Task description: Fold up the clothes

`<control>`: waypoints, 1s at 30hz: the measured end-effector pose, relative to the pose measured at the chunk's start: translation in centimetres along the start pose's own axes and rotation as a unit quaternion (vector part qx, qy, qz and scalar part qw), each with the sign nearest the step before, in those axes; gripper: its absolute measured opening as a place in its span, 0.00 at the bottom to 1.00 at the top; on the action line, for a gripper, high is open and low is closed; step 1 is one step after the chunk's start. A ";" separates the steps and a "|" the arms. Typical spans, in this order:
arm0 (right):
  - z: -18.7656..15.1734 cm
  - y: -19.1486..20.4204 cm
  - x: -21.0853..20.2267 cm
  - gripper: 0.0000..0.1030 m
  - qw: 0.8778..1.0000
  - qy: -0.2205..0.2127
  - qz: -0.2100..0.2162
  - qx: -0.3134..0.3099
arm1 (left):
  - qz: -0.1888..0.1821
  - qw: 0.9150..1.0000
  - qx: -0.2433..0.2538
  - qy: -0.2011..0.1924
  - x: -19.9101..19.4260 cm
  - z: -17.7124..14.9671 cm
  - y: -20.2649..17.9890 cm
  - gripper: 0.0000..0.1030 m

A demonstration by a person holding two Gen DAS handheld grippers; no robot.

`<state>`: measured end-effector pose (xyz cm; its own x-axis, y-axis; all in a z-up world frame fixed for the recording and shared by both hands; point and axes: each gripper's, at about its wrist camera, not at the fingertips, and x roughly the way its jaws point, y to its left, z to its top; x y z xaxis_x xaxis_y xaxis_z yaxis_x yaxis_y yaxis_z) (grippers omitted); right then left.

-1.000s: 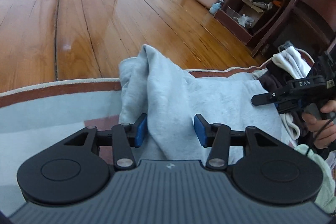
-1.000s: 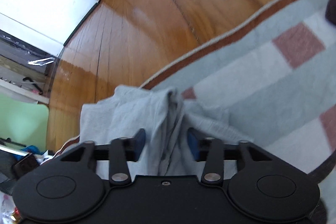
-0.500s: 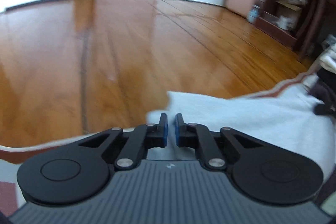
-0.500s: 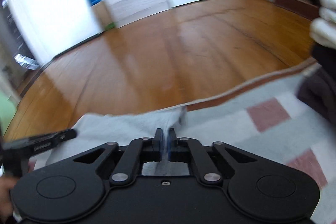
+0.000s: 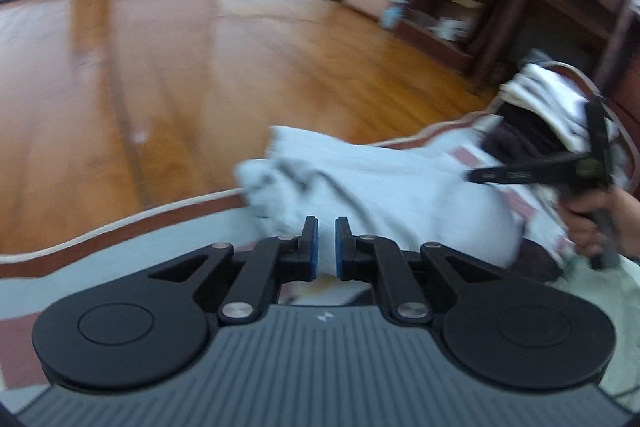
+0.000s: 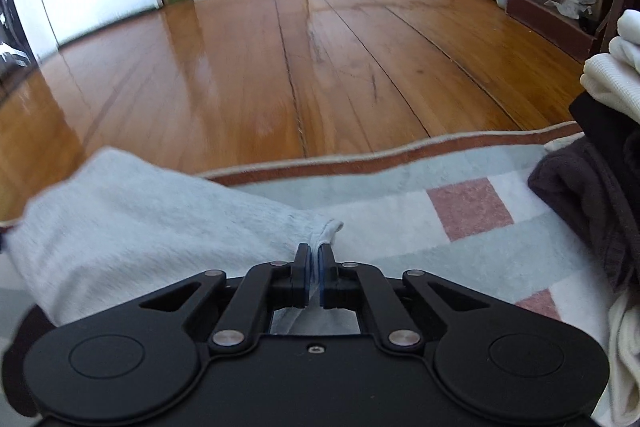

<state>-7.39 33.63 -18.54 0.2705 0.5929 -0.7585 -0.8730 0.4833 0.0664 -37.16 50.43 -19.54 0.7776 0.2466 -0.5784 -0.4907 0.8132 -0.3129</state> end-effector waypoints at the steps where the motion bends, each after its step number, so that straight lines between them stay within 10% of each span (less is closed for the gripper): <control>1: 0.0 0.1 0.2 0.03 1.000 0.006 -0.002 -0.005 | -0.004 1.000 -0.005 0.003 0.8 -0.1 0.0 0.11; 8: 0.0 -0.4 0.6 0.03 1.000 0.014 0.014 -0.013 | -0.033 0.999 -0.022 -0.012 4.0 -0.2 -0.4 0.48; 12: -0.2 -0.6 0.4 0.03 0.999 0.015 0.022 -0.022 | 0.005 0.999 0.028 -0.037 3.5 -0.4 -2.0 0.51; 17: -0.2 0.0 0.8 0.03 0.999 0.022 0.017 -0.041 | 0.101 0.989 0.093 0.061 5.9 -0.4 -3.1 0.22; 23: -0.3 -0.4 1.0 0.03 0.998 0.025 0.032 -0.042 | 0.151 0.984 0.015 0.089 5.7 0.5 -1.4 0.11; 25: -0.3 -0.5 1.0 0.03 0.998 0.027 0.033 -0.037 | 0.262 0.957 0.083 0.090 5.8 0.2 -2.7 0.08; 30: -0.4 -0.8 1.1 0.04 0.998 0.027 0.037 -0.033 | 0.069 0.997 0.011 0.014 3.0 0.5 -1.8 0.13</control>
<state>-6.56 33.70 -19.69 0.1843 0.5894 -0.7865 -0.9153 0.3945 0.0811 -33.77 50.00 -20.31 0.6917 0.3435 -0.6353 -0.5836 0.7840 -0.2116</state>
